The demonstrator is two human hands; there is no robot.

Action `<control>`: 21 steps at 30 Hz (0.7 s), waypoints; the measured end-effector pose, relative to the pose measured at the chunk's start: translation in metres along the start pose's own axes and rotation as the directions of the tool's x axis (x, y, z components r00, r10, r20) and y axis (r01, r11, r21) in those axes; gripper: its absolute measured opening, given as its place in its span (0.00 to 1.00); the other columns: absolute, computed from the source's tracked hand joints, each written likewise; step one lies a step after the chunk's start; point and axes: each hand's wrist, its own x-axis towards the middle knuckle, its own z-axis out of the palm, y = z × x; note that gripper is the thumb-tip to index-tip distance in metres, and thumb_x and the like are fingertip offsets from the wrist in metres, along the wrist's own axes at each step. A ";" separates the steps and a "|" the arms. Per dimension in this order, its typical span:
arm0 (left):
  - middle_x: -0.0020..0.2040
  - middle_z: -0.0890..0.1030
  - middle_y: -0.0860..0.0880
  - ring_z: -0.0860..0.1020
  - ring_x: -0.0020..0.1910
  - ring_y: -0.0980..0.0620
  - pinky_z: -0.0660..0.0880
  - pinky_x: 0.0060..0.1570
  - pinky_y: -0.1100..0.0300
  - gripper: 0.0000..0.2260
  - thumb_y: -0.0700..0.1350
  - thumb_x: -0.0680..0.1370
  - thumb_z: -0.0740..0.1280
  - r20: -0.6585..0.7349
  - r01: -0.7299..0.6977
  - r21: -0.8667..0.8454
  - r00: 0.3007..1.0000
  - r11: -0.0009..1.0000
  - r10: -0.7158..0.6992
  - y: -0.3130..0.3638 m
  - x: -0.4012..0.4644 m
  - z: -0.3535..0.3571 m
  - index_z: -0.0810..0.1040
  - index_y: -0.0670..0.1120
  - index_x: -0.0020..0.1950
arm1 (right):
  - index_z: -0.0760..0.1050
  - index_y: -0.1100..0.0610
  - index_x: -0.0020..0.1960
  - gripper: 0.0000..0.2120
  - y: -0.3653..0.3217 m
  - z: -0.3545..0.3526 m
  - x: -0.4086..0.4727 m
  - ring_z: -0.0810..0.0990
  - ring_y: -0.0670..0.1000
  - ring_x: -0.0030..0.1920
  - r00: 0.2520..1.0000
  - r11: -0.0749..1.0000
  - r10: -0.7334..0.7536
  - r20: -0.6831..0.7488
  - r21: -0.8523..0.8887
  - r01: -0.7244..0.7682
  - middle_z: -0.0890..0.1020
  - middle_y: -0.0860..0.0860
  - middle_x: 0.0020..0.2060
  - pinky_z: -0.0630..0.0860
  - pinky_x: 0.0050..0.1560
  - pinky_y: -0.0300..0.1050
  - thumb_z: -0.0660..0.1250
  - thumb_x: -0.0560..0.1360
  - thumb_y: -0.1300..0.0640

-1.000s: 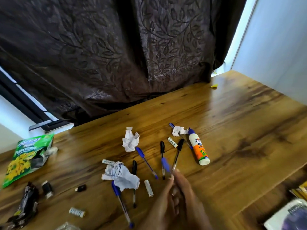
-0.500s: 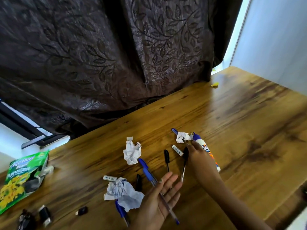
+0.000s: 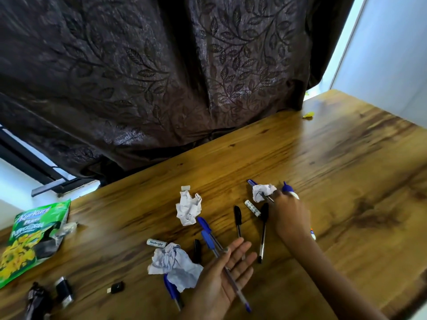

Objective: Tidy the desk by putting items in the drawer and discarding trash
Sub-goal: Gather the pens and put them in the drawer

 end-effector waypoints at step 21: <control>0.60 0.80 0.41 0.80 0.57 0.44 0.76 0.55 0.52 0.19 0.47 0.75 0.61 0.136 -0.093 -0.011 0.986 0.996 0.094 0.005 -0.002 0.002 0.76 0.39 0.62 | 0.82 0.61 0.48 0.10 -0.008 -0.014 -0.083 0.78 0.44 0.48 0.735 0.744 -0.327 -0.595 0.318 0.588 0.84 0.53 0.44 0.69 0.55 0.29 0.63 0.74 0.59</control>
